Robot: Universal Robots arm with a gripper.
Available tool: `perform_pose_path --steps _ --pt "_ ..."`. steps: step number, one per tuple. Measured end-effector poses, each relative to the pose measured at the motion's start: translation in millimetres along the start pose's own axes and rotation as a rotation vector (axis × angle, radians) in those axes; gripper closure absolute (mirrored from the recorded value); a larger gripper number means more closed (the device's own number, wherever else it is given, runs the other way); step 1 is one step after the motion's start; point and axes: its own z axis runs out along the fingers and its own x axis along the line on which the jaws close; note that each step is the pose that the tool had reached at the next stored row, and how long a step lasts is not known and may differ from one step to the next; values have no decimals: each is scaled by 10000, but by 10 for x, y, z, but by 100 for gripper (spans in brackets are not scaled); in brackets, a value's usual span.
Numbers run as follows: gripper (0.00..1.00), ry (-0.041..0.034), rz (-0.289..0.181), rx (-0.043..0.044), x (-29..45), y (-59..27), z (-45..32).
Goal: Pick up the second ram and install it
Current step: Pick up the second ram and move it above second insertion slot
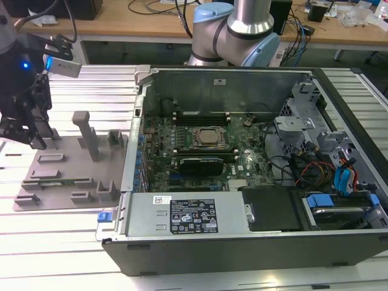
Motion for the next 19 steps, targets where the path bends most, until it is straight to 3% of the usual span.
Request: perform_pose_path --steps 11,19 --pt "66 0 1 0 6 -8 186" --pt "66 -1 0 0 9 -12 263"
